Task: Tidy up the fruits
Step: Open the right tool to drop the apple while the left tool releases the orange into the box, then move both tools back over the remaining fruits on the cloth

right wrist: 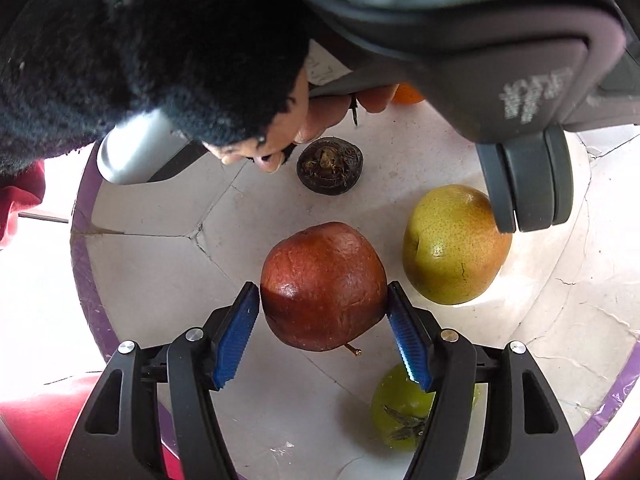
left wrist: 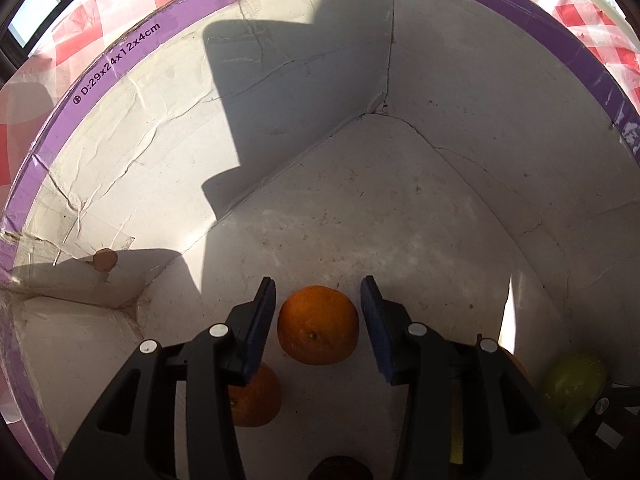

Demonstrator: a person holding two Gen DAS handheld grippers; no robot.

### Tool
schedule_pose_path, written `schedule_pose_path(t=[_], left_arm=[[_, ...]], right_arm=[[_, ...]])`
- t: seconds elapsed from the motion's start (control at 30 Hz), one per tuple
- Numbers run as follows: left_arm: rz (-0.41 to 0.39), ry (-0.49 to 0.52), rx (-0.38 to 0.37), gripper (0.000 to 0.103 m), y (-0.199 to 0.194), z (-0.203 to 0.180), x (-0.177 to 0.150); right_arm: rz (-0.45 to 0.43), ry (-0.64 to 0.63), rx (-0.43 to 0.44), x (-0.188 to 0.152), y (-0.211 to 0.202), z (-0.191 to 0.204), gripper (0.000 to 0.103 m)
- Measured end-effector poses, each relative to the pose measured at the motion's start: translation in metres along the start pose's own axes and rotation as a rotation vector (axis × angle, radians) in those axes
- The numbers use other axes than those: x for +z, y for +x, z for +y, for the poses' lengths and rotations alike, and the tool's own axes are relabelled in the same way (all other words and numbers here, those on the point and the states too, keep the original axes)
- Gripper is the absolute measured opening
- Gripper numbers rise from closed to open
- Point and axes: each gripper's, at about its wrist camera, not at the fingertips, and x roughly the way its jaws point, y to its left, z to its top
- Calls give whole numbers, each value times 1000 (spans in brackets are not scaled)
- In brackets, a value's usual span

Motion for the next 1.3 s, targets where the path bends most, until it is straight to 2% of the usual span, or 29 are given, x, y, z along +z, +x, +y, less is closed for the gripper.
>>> schedule_pose_path(t=[0.07,0.17,0.23,0.3,0.4,0.47,0.53,0.57,0.67,0.73,0.8,0.83,0.9,0.97,1.03,1.1,1.17,1.3], left_arm=[[-12,-8,6,61,2,2,4],[-30,-6,54,82,1,-3,2],[-42,9,97,87,-5,-6,3],[-59,17,160,88,-14,-10,5],[-104,-25,347,88,-29,-13,12],[-138,-97,413,91,-43,-12,20],[-189,-203,402,91,-59,-9,27],[-210,-263,389,94,-67,-7,32],[-283,-418,340,97,-89,-3,50],[-336,-461,331,97,-101,-13,69],[-376,-468,322,99,-114,-23,88],[-391,-464,298,100,-117,-29,103],[-409,-455,252,100,-126,-47,125],[-411,-443,192,101,-125,-73,144],[-395,-416,122,101,-118,-102,158],[-351,-387,63,101,-101,-132,166],[-273,-397,15,101,-76,-157,165],[-165,-434,-4,101,-35,-188,143]], right_arm=[[-12,3,10,1,0,0,71],[-47,4,15,-7,-7,1,77],[-96,-6,5,-11,-18,0,77],[-167,-6,22,-19,-35,-4,77],[-323,20,39,-35,-73,-19,77],[-444,75,46,-47,-103,-39,81],[-549,158,46,-63,-129,-64,81],[-595,202,61,-73,-140,-79,87],[-727,346,78,-110,-166,-123,88],[-798,469,152,-138,-175,-158,88],[-858,619,171,-161,-182,-191,88],[-864,690,154,-173,-182,-209,88],[-834,813,55,-191,-176,-235,88],[-762,905,-59,-207,-162,-257,88],[-695,938,-132,-223,-144,-277,88],[-630,927,-177,-233,-125,-293,88],[-579,886,-206,-233,-108,-309,88],[-502,728,-206,-212,-81,-335,88]])
